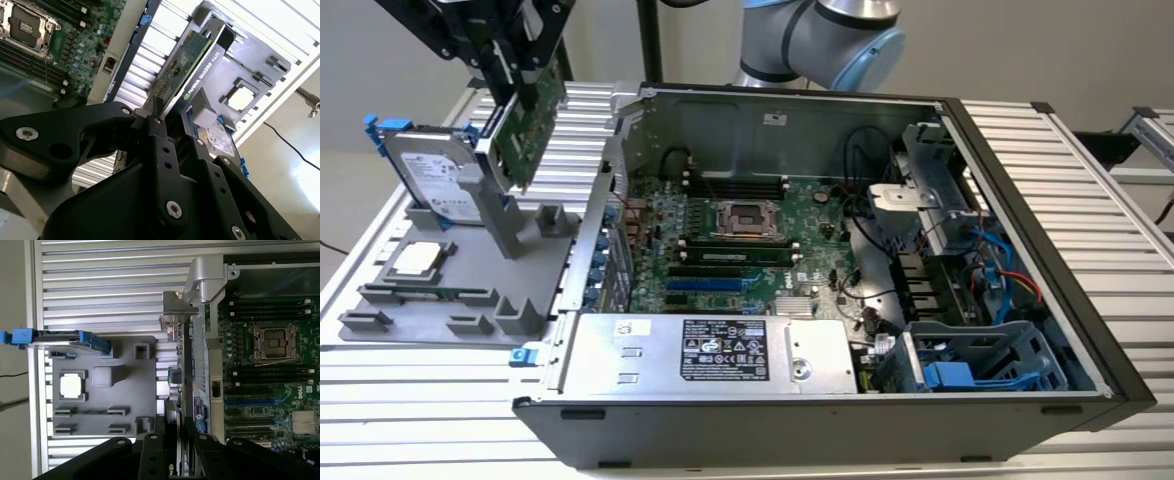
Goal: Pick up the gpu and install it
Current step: 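Pick up the gpu and move the gpu toward the slot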
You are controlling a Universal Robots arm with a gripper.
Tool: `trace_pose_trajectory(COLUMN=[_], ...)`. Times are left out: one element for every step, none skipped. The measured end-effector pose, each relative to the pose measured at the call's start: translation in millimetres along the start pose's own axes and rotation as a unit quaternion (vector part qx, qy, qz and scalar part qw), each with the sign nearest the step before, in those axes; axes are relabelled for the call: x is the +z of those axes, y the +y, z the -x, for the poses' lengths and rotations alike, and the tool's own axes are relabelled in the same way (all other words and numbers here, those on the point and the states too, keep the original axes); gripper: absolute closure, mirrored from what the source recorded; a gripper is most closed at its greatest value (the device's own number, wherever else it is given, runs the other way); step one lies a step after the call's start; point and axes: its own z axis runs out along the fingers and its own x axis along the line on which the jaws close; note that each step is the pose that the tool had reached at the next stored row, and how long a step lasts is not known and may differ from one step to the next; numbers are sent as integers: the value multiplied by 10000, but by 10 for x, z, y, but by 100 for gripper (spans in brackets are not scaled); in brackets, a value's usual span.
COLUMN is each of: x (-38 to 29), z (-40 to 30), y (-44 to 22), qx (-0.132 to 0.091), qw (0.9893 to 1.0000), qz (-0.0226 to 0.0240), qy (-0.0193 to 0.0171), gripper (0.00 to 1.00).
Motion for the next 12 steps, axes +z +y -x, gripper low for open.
trace_pose_trajectory(x=[0,-1,-2,-2,-2,-1,-1,-2,-1,-1,-2,-2], z=[0,2,5,9,14,20,27,35,42,50,57,65], y=[0,0,0,1,1,2,2,3,4,5,6,6], qx=[0,0,0,-1,-1,0,0,0,0,0,0,0], qw=[10000,10000,10000,10000,10000,10000,10000,10000,10000,10000,10000,10000], qz=[0,0,-1,-1,-1,0,0,-1,-1,0,-1,-1], qy=[0,1,1,1,1,0,0,1,0,0,0,1], gripper=[100,100,100,100,100,100,100,100,100,100,100,100])
